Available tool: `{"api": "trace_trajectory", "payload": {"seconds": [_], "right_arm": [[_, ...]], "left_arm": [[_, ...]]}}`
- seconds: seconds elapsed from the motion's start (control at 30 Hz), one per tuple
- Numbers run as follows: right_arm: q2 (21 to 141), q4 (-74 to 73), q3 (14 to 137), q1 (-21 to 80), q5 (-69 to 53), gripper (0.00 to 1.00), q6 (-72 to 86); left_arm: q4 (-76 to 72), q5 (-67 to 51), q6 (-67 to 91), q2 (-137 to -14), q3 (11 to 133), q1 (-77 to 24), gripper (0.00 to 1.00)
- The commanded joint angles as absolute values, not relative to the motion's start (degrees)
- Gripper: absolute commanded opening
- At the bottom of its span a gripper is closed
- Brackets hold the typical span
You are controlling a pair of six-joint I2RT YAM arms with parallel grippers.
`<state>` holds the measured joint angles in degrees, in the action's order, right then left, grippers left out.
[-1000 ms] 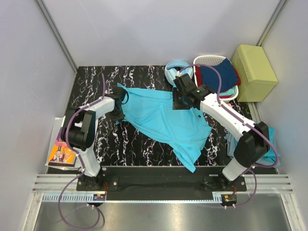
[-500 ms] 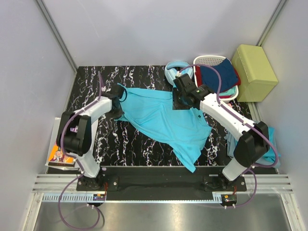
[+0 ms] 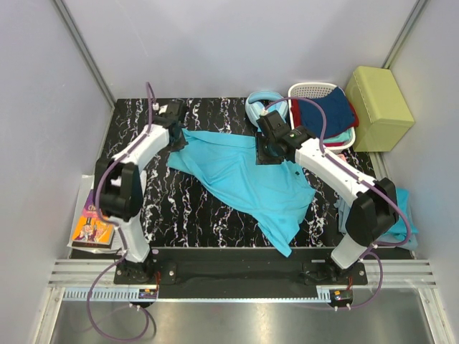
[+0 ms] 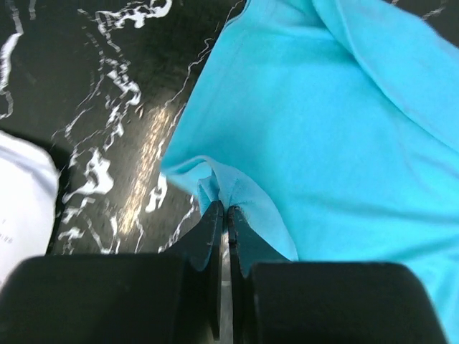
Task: Fold and stack the t-shirts
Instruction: Flatten out the tshirt
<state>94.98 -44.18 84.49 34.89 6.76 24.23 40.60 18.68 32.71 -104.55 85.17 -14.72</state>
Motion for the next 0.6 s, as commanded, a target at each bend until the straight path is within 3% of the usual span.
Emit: {"api": "trace_trajectory", "payload": {"seconds": [0.0,0.2,0.57], "right_arm": [[93.96,-43.07,84.73,35.42,6.77,0.41,24.17],[94.22,-43.07,84.11,35.42,6.59,0.41,24.26],[95.71,-42.98,84.64,35.33,5.54,0.41,24.35]], "left_arm": [[41.13,19.42,31.82,-111.61,89.38,-13.8,0.0],[40.78,19.16,31.38,-117.59,95.61,-13.71,0.01],[40.61,19.42,30.68,-117.95,97.73,-13.8,0.03]]}}
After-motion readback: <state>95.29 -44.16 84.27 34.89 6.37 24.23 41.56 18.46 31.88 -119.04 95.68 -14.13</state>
